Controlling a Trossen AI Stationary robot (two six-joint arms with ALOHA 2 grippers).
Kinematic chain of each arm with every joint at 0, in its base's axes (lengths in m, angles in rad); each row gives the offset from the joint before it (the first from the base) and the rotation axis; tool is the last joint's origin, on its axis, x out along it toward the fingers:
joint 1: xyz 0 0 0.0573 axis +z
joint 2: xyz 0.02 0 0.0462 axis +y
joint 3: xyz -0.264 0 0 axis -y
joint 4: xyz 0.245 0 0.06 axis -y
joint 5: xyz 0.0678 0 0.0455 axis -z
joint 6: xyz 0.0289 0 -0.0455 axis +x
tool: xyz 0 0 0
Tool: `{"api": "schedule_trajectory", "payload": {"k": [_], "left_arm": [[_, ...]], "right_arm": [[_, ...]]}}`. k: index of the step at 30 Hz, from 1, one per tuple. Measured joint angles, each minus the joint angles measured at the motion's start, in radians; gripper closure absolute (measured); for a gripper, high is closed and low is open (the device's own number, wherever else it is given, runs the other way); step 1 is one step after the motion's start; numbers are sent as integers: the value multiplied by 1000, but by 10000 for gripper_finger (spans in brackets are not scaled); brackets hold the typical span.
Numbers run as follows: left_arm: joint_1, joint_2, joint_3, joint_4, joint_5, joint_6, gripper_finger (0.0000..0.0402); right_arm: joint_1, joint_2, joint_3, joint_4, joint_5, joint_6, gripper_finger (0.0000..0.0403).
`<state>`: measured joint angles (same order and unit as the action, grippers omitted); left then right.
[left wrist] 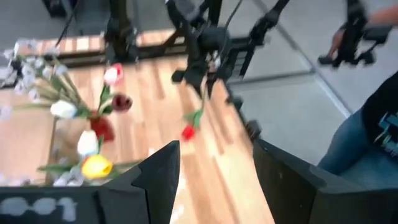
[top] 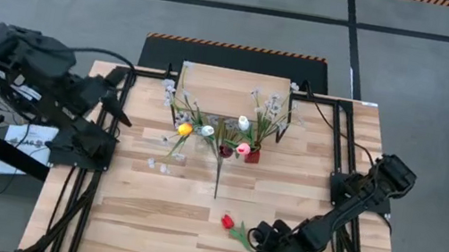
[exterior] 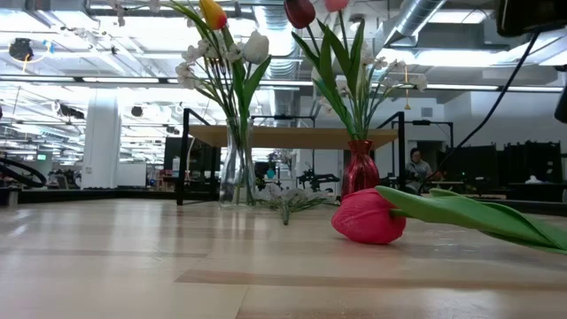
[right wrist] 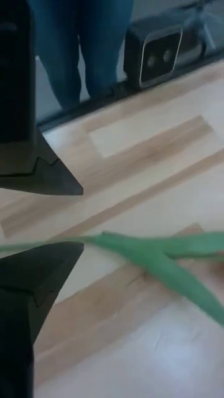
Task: Pick and place flowers into a vace then onto a shelf
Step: Put the red flower into the transparent vase
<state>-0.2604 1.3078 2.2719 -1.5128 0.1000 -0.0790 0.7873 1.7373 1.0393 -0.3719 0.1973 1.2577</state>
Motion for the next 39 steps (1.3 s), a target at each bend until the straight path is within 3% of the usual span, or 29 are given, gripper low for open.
{"api": "schedule_trajectory", "payload": {"k": [11, 18, 28, 39], "left_arm": [[-56, 62, 0, -26, 19, 75, 209], [-106, 67, 0, -23, -10, 79, 209], [-127, 67, 0, -23, -27, 68, 209], [-126, 67, 0, -23, -28, 67, 209]], "right_arm": [[-4, 2, 7, -3, -92, 43, 278], [-9, 8, 7, -32, -97, 49, 278], [-34, 179, 28, 18, -317, -1, 278], [-46, 194, 54, -43, -322, -9, 308]]}}
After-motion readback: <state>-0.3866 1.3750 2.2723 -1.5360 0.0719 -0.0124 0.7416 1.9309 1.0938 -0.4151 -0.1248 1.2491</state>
